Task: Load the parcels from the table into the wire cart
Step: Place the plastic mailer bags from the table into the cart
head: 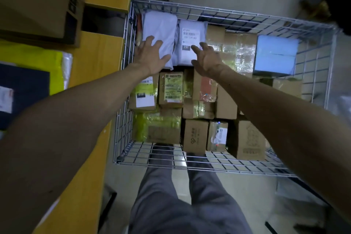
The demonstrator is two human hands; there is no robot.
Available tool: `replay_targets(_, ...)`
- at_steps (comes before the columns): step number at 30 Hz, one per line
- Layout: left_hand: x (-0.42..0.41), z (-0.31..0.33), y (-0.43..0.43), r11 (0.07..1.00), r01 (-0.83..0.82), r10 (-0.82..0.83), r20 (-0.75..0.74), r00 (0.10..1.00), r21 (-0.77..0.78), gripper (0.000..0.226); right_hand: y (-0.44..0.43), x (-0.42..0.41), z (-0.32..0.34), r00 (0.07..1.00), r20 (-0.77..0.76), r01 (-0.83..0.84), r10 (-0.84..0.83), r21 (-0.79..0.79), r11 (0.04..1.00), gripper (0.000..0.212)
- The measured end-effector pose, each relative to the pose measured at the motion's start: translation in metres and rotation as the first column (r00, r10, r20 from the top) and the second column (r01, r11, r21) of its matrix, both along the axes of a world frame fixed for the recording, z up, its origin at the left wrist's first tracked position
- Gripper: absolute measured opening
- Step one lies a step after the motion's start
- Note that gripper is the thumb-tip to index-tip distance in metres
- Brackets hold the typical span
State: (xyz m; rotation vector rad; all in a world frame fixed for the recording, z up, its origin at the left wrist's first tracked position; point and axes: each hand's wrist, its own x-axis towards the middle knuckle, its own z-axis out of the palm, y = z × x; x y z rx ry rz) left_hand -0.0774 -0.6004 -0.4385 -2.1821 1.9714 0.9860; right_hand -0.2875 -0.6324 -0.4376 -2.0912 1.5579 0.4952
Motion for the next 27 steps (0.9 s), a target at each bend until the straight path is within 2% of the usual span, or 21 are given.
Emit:
replay_targets(4,-0.004,0.028,0.026,1.0,-0.018,0.018,0.009,1.0,0.022,0.067,0.027,-0.012,0.035,0.999,0.005,0.05,-0.05,-0.02,0.999,0.058)
replay_targets(11,-0.029,0.086,0.067,0.997,-0.06,0.062,0.022,0.998,-0.05,0.067,0.063,-0.044,0.078,0.999,0.037,0.004,-0.002,-0.058,0.998,0.06)
replay_targets(19,-0.06,0.154,0.153,0.946,-0.287,0.301,0.088,0.949,-0.148,0.066,0.102,-0.059,0.124,0.964,0.14,-0.212,0.228,-0.115,0.97,0.064)
replay_targets(23,-0.063,0.175,0.206,0.895,-0.415,0.435,0.106,0.894,-0.165,0.067,0.126,-0.055,0.146,0.914,0.236,-0.302,0.331,-0.15,0.941,0.066)
replay_targets(27,-0.055,0.192,0.257,0.832,-0.52,0.546,0.122,0.829,-0.193,0.066,0.15,-0.04,0.163,0.871,0.254,-0.391,0.42,-0.159,0.907,0.066)
